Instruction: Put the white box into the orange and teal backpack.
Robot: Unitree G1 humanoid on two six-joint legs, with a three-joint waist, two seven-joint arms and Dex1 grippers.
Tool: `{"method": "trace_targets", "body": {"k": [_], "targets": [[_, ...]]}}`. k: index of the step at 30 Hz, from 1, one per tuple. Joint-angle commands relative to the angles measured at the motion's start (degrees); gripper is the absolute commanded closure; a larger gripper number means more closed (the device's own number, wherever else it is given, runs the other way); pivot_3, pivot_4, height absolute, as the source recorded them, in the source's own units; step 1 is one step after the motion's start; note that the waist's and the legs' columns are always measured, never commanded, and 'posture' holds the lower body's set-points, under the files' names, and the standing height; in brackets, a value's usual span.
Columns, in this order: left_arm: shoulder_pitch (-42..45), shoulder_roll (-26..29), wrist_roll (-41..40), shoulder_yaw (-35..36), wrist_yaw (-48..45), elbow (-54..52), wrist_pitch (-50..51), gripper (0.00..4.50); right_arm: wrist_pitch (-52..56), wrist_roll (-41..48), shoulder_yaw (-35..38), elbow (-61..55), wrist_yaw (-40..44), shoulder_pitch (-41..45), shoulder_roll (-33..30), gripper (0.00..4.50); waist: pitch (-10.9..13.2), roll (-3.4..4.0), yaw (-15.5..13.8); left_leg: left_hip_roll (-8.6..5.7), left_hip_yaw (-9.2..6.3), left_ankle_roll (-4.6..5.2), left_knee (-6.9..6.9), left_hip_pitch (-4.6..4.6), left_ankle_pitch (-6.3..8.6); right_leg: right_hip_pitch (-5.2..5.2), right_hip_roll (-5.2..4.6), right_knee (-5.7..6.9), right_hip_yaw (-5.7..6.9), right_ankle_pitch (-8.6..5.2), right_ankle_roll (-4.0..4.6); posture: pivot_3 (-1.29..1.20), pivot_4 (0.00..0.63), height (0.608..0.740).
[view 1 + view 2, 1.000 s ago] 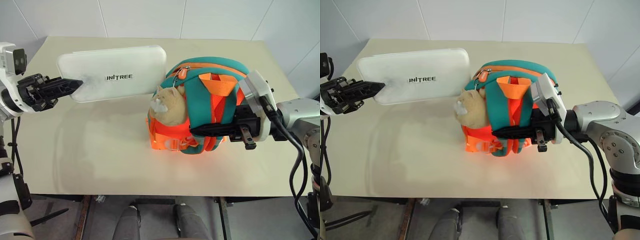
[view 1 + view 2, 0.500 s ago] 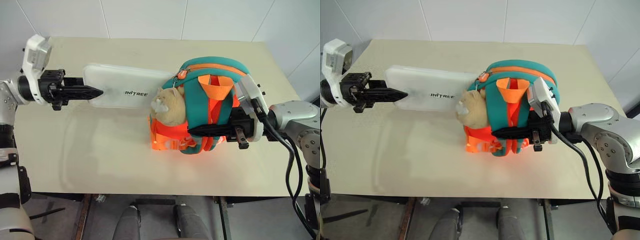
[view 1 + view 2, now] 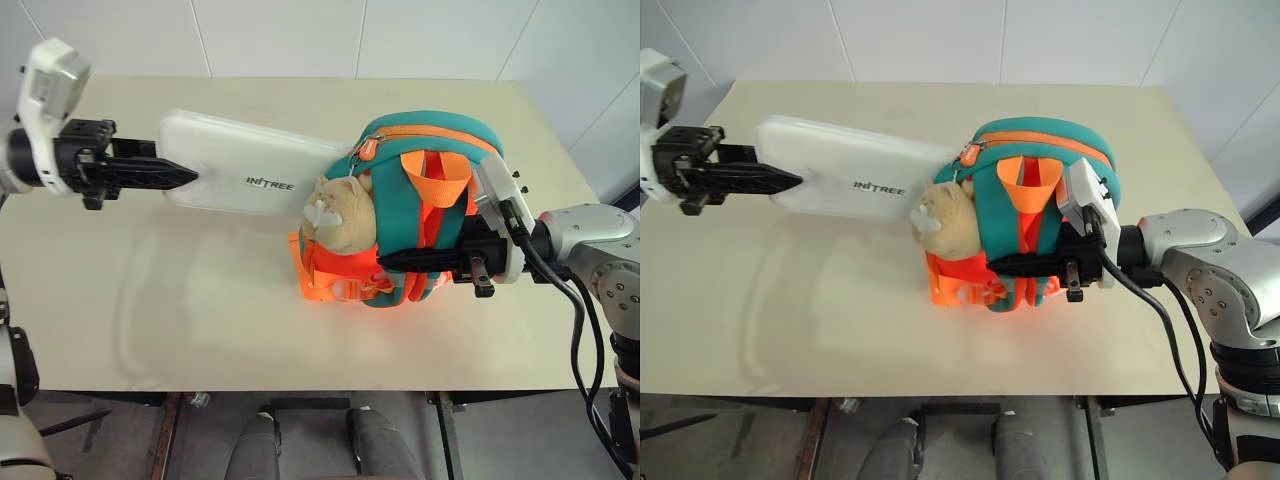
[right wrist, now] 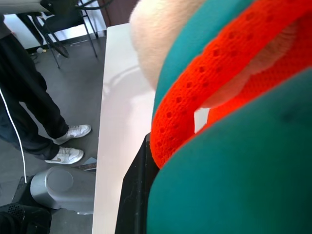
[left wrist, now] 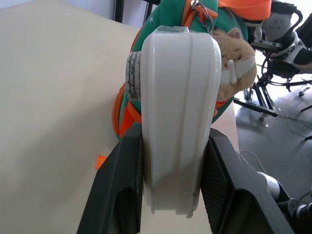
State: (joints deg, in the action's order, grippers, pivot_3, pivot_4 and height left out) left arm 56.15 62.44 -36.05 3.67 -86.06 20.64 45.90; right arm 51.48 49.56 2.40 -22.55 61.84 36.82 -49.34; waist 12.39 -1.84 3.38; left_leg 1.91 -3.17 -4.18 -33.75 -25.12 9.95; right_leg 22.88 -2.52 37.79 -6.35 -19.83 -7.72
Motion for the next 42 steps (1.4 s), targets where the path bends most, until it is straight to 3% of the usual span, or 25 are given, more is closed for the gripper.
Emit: {"method": "trace_targets", "body": {"k": [1, 11, 17, 24, 34, 42], "targets": [[-0.8, 2.5, -4.3, 4.9, -5.1, -3.0, 1.7, 3.28, -0.5, 0.5, 0.2, -0.8, 0.6, 0.3, 0.0, 4.5, 0.0, 0.0, -0.1, 0.0, 0.0, 0.0, -0.01, 0.0, 0.0, 0.0, 0.0, 0.01, 0.0, 0.0, 0.0, 0.0, 0.15, 0.74], [-5.1, 4.9, -8.0, 9.7, -3.4, -8.7, 5.7, 3.28, -0.5, -0.1, 0.0, 0.2, 1.4, 0.6, -0.1, 4.5, 0.0, 0.0, -0.1, 0.0, 0.01, 0.0, -0.06, -0.01, 0.0, 0.0, -0.01, 0.02, 0.0, 0.0, 0.01, 0.0, 0.15, 0.74], [-6.9, 5.3, -6.9, 8.0, -3.4, -12.4, 4.6, 3.28, -0.8, -0.7, -0.5, 0.4, 1.7, 0.5, 0.0, 4.5, 0.0, 0.0, -0.1, 0.0, 0.02, 0.0, -0.06, -0.01, 0.0, 0.0, -0.01, 0.01, -0.01, 0.0, 0.01, 0.0, 0.15, 0.74], [-4.1, 4.2, -0.8, 1.4, -1.8, -14.5, -0.9, 3.28, -1.0, -1.2, -0.9, 0.6, 1.7, 0.7, 0.3, 4.5, 0.0, 0.0, -0.2, -0.01, 0.02, 0.0, -0.08, 0.0, 0.0, -0.01, -0.01, 0.01, -0.02, 0.0, 0.01, 0.0, 0.15, 0.74], [4.8, -5.3, 3.0, -7.0, 4.9, -14.6, 4.1, 3.28, -1.6, -2.6, -1.6, 1.5, 1.6, 1.2, 1.2, 4.5, 0.0, 0.0, -0.2, -0.02, 0.02, 0.0, -0.11, -0.02, 0.0, -0.01, 0.0, 0.02, -0.04, 0.0, -0.01, 0.0, 0.15, 0.74], [7.9, -16.6, 12.3, -15.0, 12.2, -8.7, 1.1, 3.28, -1.6, -3.8, -2.2, 1.9, 1.6, 2.2, 2.4, 4.5, 0.0, 0.0, -0.2, -0.02, 0.0, 0.0, -0.26, -0.03, 0.0, -0.06, 0.03, 0.09, -0.04, 0.04, -0.07, 0.0, 0.15, 0.74]]}}
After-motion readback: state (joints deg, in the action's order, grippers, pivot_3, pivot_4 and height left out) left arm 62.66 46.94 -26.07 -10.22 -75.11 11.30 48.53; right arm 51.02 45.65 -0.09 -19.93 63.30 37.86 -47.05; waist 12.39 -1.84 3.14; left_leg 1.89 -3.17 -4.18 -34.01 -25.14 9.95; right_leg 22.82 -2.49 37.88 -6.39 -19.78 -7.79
